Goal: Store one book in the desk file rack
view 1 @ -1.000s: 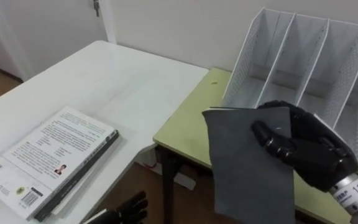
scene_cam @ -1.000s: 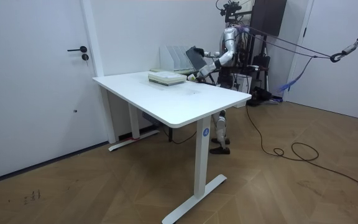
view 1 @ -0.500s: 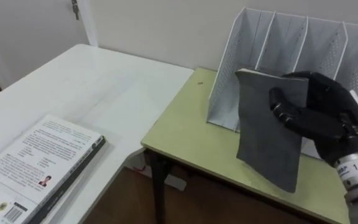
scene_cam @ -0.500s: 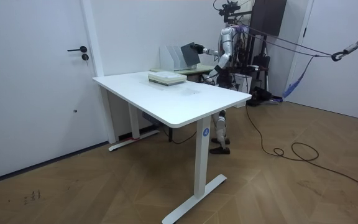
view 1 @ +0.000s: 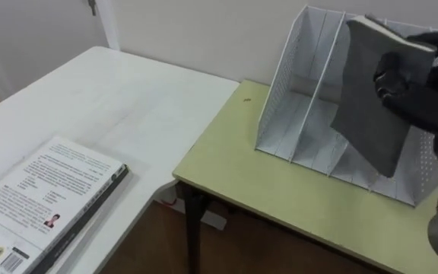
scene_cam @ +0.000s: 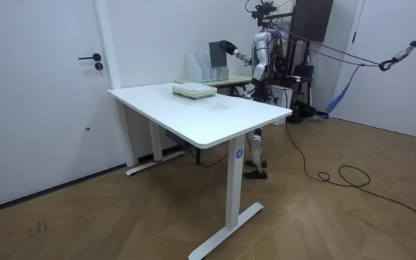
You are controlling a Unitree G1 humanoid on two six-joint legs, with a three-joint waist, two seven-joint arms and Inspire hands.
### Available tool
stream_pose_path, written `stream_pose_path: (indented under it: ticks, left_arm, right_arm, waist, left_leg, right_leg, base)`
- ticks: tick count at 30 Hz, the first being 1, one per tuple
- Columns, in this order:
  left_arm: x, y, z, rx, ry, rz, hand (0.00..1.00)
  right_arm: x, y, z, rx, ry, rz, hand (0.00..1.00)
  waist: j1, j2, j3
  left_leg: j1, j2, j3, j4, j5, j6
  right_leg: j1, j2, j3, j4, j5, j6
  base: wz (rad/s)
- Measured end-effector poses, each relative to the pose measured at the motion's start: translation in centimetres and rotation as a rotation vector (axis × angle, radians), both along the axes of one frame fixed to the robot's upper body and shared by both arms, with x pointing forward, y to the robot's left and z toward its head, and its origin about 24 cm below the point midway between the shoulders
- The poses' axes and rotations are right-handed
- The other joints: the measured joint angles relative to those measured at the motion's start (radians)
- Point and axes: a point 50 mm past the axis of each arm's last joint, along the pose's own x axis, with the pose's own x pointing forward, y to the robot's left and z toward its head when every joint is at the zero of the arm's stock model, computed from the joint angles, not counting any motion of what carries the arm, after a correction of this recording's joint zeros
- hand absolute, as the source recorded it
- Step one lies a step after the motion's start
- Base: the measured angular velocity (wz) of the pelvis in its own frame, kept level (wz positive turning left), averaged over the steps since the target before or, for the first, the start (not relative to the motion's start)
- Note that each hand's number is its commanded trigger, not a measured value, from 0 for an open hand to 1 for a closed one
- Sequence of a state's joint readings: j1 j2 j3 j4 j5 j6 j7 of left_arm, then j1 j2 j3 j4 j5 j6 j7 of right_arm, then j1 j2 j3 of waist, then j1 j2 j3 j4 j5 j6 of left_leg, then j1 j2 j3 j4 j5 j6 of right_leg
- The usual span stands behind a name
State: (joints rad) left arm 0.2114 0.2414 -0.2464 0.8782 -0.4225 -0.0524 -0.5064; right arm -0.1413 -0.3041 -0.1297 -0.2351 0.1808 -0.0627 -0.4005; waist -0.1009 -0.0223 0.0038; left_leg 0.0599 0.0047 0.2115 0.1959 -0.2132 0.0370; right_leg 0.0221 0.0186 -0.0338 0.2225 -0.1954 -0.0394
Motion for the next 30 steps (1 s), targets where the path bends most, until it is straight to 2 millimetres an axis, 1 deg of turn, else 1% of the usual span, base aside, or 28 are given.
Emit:
stream_pose_path:
  ticks: [2, 3, 5, 8, 9, 10, 12, 13, 15, 16, 17, 20, 22, 23, 24, 25, 30]
  left_arm:
    - [-0.6, 0.4, -0.4, 0.006, 0.024, 0.06, 0.0]
    - [-0.7, 0.5, -0.4, 0.008, 0.024, 0.07, 0.0]
    - [-0.9, 0.8, -0.4, 0.023, 0.022, 0.097, 0.0]
    - [-1.9, 1.2, -0.7, 0.047, 0.053, 0.12, 0.0]
    - [-2.1, 1.3, -0.8, 0.057, 0.064, 0.131, 0.0]
    - [-2.4, 1.4, -0.9, 0.066, 0.076, 0.137, 0.0]
    - [-2.9, 1.7, -1.1, 0.08, 0.099, 0.143, 0.0]
    - [-3.4, 1.9, -1.2, 0.094, 0.119, 0.149, 0.0]
    - [-3.7, 2.2, -1.3, 0.113, 0.131, 0.159, 0.0]
    - [-4.2, 2.1, -1.5, 0.115, 0.155, 0.164, 0.0]
    - [-4.1, 2.1, -1.5, 0.114, 0.154, 0.168, 0.0]
    - [-4.0, 2.1, -1.5, 0.123, 0.15, 0.155, 0.0]
    - [-4.0, 2.0, -1.5, 0.128, 0.15, 0.162, 0.0]
    - [-4.0, 2.0, -1.5, 0.131, 0.151, 0.164, 0.0]
    - [-4.0, 1.9, -1.5, 0.133, 0.151, 0.165, 0.0]
    - [-4.0, 1.9, -1.5, 0.135, 0.152, 0.166, 0.0]
    - [-4.0, 2.0, -1.6, 0.138, 0.152, 0.173, 0.0]
  right_arm:
    - [0.1, -0.7, 1.3, -0.004, -0.062, -0.071, 1.0]
    - [0.0, -0.9, 1.7, -0.003, -0.079, -0.088, 1.0]
    - [-0.3, -1.5, 2.9, 0.013, -0.146, -0.147, 1.0]
    - [-0.5, -2.1, 3.7, 0.02, -0.201, -0.202, 1.0]
    - [-0.7, -2.3, 4.1, 0.006, -0.224, -0.239, 1.0]
    - [-0.8, -2.7, 4.6, 0.002, -0.251, -0.275, 1.0]
    - [-1.1, -3.1, 5.3, -0.004, -0.293, -0.329, 1.0]
    - [-1.3, -3.4, 5.7, -0.008, -0.32, -0.369, 1.0]
    - [-1.6, -3.7, 6.1, -0.001, -0.354, -0.411, 1.0]
    - [-1.6, -3.7, 6.3, -0.013, -0.37, -0.43, 1.0]
    - [-1.5, -3.7, 6.5, -0.011, -0.382, -0.436, 1.0]
    - [-1.1, -3.9, 6.6, 0.0, -0.384, -0.444, 1.0]
    - [-1.2, -3.9, 6.7, -0.003, -0.387, -0.447, 1.0]
    - [-1.2, -4.0, 6.7, -0.002, -0.388, -0.448, 1.0]
    - [-1.2, -4.0, 6.8, 0.0, -0.389, -0.452, 1.0]
    - [-1.2, -4.0, 6.8, 0.002, -0.391, -0.455, 1.0]
    - [-1.0, -4.2, 7.0, 0.014, -0.398, -0.466, 1.0]
  waist:
    - [0.0, -0.002, -0.0014]
    - [0.001, -0.003, -0.0019]
    - [0.004, -0.009, -0.0067]
    - [0.012, -0.014, -0.0107]
    - [0.014, -0.015, -0.0136]
    - [0.017, -0.015, -0.0145]
    - [0.02, -0.015, -0.014]
    - [0.022, -0.017, -0.0117]
    - [0.026, -0.016, -0.0111]
    - [0.028, -0.014, -0.0081]
    - [0.029, -0.013, -0.0051]
    - [0.031, -0.01, -0.0052]
    - [0.031, -0.013, -0.0021]
    - [0.031, -0.008, -0.0047]
    - [0.031, -0.012, -0.0025]
    - [0.032, -0.01, -0.0041]
    - [0.032, -0.01, -0.0042]
  left_leg:
    - [0.0, -0.001, -0.001, 0.0, 0.0, 0.0]
    - [0.0, -0.001, -0.001, 0.0, 0.0, 0.0]
    - [0.002, -0.002, -0.001, 0.0, 0.0, 0.0]
    - [0.006, -0.001, -0.004, 0.001, 0.0, 0.0]
    - [0.008, -0.001, -0.008, 0.001, 0.0, 0.0]
    - [0.009, -0.002, -0.01, 0.001, 0.0, 0.0]
    - [0.009, -0.003, -0.017, 0.001, 0.0, 0.0]
    - [0.013, -0.003, -0.024, 0.001, 0.0, 0.0]
    - [0.015, -0.004, -0.025, 0.001, 0.0, 0.0]
    - [0.017, -0.004, -0.025, 0.001, 0.0, 0.0]
    - [0.017, -0.003, -0.025, 0.001, 0.0, 0.0]
    - [0.018, -0.003, -0.025, 0.001, 0.0, -0.001]
    - [0.017, -0.003, -0.025, -0.001, 0.0, -0.001]
    - [0.016, -0.003, -0.025, -0.001, 0.0, -0.001]
    - [0.016, -0.003, -0.025, -0.003, 0.0, -0.001]
    - [0.016, -0.004, -0.026, -0.006, 0.0, -0.001]
    - [0.015, -0.004, -0.029, -0.009, 0.001, -0.002]
  right_leg:
    - [0.0, 0.0, 0.0, 0.0, 0.0, 0.0]
    - [0.0, 0.0, 0.0, 0.0, 0.0, 0.0]
    - [0.001, 0.0, 0.0, -0.002, -0.001, 0.0]
    - [0.008, 0.002, 0.001, -0.01, 0.0, 0.0]
    - [0.016, 0.003, 0.0, -0.021, 0.005, 0.0]
    - [0.018, 0.003, -0.001, -0.021, 0.006, 0.0]
    - [0.022, 0.002, -0.006, -0.022, 0.006, 0.0]
    - [0.03, 0.001, -0.013, -0.028, 0.006, 0.0]
    - [0.04, 0.001, -0.021, -0.036, 0.006, 0.001]
    - [0.042, 0.001, -0.022, -0.037, 0.006, 0.001]
    - [0.043, 0.001, -0.022, -0.037, 0.006, 0.001]
    - [0.044, 0.002, -0.023, -0.038, 0.006, 0.0]
    - [0.043, 0.002, -0.024, -0.038, 0.006, 0.0]
    - [0.043, 0.002, -0.024, -0.038, 0.006, 0.0]
    - [0.043, 0.001, -0.024, -0.038, 0.006, 0.0]
    - [0.043, 0.002, -0.024, -0.038, 0.006, 0.0]
    - [0.043, 0.001, -0.026, -0.042, 0.006, 0.0]
  base:
    - [0.0]
    - [0.0]
    - [0.0]
    - [0.01]
    - [0.04]
    - [0.07]
    - [0.1]
    - [0.16]
    - [0.12]
    - [0.05]
    - [0.03]
    - [0.0]
    - [0.0]
    - [0.0]
    - [0.0]
    - [0.0]
    - [0.0]
